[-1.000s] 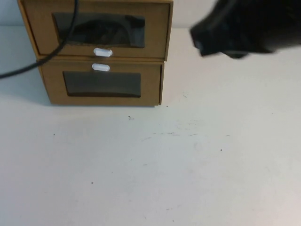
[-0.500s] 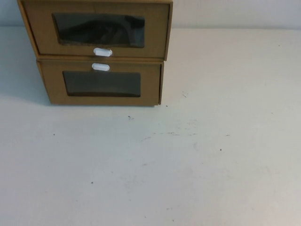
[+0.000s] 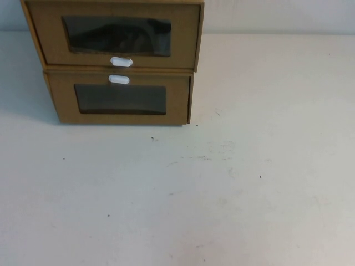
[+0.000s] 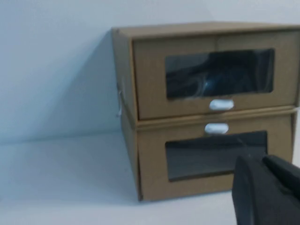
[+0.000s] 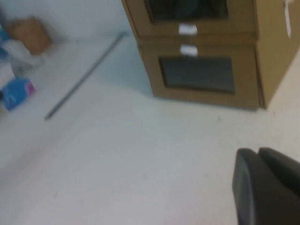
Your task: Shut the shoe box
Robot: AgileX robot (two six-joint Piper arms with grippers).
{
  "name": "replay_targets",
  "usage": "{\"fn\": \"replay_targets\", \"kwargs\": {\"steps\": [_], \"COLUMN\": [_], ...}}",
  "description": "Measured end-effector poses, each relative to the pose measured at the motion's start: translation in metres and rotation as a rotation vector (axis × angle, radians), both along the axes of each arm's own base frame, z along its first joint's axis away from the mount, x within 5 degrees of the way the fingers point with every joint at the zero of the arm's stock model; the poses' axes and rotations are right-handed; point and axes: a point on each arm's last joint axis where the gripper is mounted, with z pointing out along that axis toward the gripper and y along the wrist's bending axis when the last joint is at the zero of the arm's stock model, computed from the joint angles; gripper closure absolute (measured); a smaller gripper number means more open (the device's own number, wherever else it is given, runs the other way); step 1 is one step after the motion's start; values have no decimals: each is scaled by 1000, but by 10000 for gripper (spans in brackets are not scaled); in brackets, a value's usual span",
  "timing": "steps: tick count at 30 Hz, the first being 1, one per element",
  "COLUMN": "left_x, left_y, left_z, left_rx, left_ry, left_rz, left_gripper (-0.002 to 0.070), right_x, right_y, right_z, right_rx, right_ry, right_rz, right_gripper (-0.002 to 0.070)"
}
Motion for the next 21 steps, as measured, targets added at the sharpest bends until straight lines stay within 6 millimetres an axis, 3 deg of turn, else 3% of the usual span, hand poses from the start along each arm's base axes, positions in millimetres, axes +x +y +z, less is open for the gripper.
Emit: {"fn": "replay_targets", "kwargs": {"steps": [6,11,21], "left_x": [11,11,12], "left_y": [7,8,8], "left_z": [-46,-48,-48], "left_rx": [-52,-73,-76], "left_ry": [97,96,94], "left_rz": [83,96,98], "left_gripper": [680,680,680], "right_x": [20,28,29], "right_y": [20,27,28], "right_z": [-33,-52,-54], "right_rx": [153,164,173], "right_ry": [-87,-12,-1], "right_rz": [12,2,-2], "right_gripper": [687,687,687]}}
